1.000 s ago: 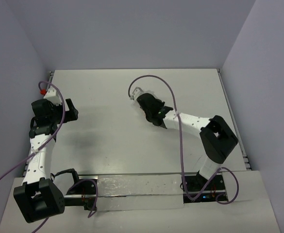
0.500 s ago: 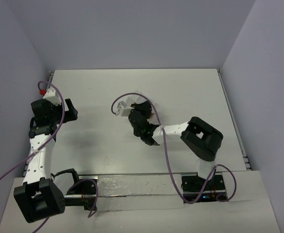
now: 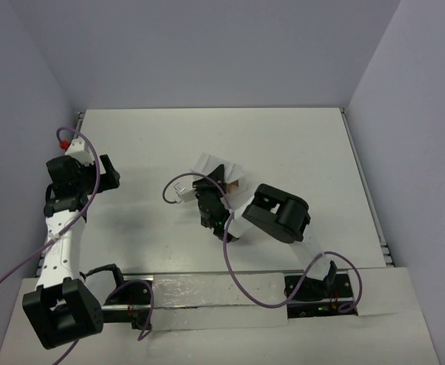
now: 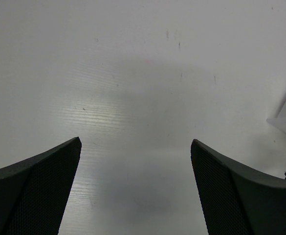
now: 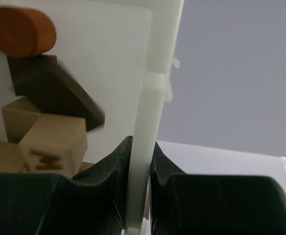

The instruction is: Build the wood block tower

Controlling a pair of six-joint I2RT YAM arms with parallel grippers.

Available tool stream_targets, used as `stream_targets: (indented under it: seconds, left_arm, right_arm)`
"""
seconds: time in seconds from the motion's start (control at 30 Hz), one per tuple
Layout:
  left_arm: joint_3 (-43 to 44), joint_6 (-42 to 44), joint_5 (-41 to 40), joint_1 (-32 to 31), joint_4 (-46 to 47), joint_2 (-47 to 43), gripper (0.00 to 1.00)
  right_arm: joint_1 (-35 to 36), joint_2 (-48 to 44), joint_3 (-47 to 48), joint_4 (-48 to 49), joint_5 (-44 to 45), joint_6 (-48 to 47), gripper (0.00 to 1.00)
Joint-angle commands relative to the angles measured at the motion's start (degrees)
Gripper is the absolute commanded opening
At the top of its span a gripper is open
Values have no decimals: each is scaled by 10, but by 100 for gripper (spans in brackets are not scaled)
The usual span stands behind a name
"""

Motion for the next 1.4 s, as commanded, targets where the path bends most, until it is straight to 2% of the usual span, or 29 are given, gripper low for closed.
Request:
stream_targets:
  seconds: [0.0, 0.13, 0.63, 0.8, 1.0, 1.2, 1.37]
  left_arm:
    - [25, -4, 14, 8, 2, -8, 99]
    - [24, -4, 17, 9, 2, -8, 99]
    - [24, -4, 10, 14, 2, -9, 99]
    - [28, -6, 14, 14, 3, 0, 99]
    - [23, -2, 14, 17, -2, -23, 99]
    - [27, -5, 24, 17, 1, -14, 99]
    - [23, -3, 22, 18, 1, -19, 99]
  right_arm:
    - [14, 0, -3, 286, -5, -84, 0]
    - [19, 23, 0, 320, -13, -106, 0]
    - [21, 32, 42, 323, -25, -103, 0]
    - [60, 36, 33, 323, -36, -115, 0]
    - [5, 13, 30, 322, -17, -91, 0]
    - [55, 14, 21, 323, -5, -89, 0]
    - [0, 3, 26, 323, -1, -84, 0]
